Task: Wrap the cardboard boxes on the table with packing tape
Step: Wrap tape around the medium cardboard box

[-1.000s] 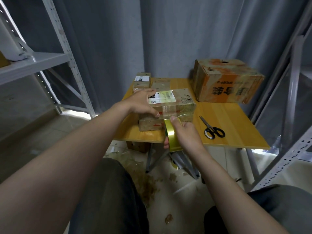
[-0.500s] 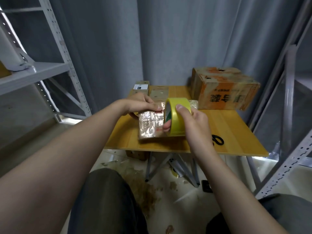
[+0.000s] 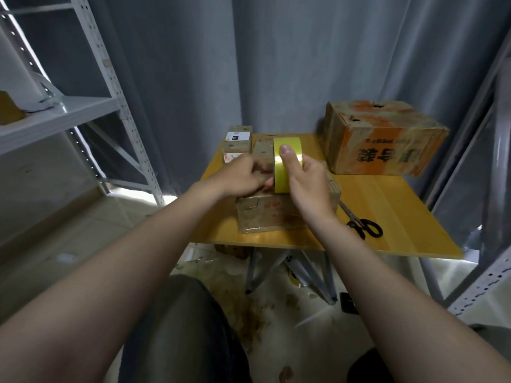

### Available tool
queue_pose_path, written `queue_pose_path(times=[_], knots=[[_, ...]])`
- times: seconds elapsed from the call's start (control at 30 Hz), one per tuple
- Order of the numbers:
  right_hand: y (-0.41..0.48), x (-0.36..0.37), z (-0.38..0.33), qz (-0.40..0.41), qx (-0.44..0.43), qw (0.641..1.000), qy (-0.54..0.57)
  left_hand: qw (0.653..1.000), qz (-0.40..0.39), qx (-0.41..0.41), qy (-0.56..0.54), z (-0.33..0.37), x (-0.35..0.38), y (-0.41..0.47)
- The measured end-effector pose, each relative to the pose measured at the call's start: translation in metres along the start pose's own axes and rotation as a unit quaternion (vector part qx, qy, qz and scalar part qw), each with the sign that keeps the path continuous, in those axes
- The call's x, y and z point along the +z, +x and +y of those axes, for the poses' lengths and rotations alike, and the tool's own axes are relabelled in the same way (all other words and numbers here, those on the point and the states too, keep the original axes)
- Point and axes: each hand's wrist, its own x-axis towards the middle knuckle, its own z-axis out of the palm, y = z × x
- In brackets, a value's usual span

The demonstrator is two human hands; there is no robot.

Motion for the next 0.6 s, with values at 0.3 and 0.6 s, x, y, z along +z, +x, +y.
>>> queue_pose_path(times=[0.3,0.6], knots=[[-0.017,0.003,0.015,0.0,-0.034,0.999,-0.011,0.993,-0.095,0.056,0.042,-0.01,-0.004,-0.016],[-0.018,0.004,-0.013,0.069,0.009,0.998,-0.002,0.996,-0.041,0.017,0.078,0.0,0.001,-0.021]])
